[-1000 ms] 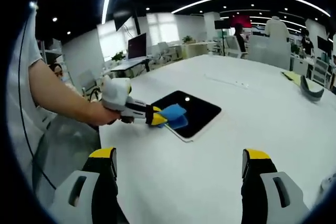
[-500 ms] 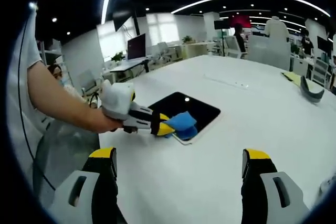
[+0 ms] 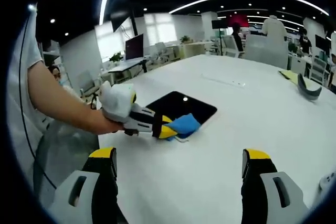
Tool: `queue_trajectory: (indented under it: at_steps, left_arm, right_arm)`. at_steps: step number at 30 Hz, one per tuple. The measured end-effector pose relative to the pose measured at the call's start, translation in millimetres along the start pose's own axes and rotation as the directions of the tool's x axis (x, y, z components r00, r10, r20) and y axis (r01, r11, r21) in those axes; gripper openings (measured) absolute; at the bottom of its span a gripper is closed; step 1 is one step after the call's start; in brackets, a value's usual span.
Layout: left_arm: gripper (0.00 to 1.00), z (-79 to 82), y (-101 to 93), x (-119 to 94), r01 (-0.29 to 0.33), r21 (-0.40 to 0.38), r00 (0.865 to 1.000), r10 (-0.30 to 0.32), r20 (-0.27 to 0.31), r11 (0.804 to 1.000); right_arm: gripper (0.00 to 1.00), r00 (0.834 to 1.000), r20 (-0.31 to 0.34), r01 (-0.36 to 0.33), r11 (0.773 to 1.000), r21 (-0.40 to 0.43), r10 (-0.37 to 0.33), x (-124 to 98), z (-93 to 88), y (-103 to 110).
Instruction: Wipe the mirror surface with the cleaning cloth until all visible marks leave the cleaned area.
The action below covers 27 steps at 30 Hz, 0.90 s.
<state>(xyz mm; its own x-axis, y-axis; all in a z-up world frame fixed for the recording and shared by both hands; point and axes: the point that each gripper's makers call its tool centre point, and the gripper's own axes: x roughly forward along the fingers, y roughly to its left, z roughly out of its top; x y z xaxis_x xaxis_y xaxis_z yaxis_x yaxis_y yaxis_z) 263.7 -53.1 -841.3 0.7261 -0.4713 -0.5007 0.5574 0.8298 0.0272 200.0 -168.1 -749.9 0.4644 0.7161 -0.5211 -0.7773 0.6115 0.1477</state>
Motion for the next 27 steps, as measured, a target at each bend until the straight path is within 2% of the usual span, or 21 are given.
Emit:
queue_trajectory:
  at_steps: [27]
  left_arm:
    - [0.07, 2.0, -5.1, 3.4, 0.012, 0.003, 1.000, -0.012, 0.001, 1.000]
  right_arm:
    - [1.00, 1.000, 0.006, 0.015, 1.000, 0.021, -0.015, -1.1, -2.9, -7.8]
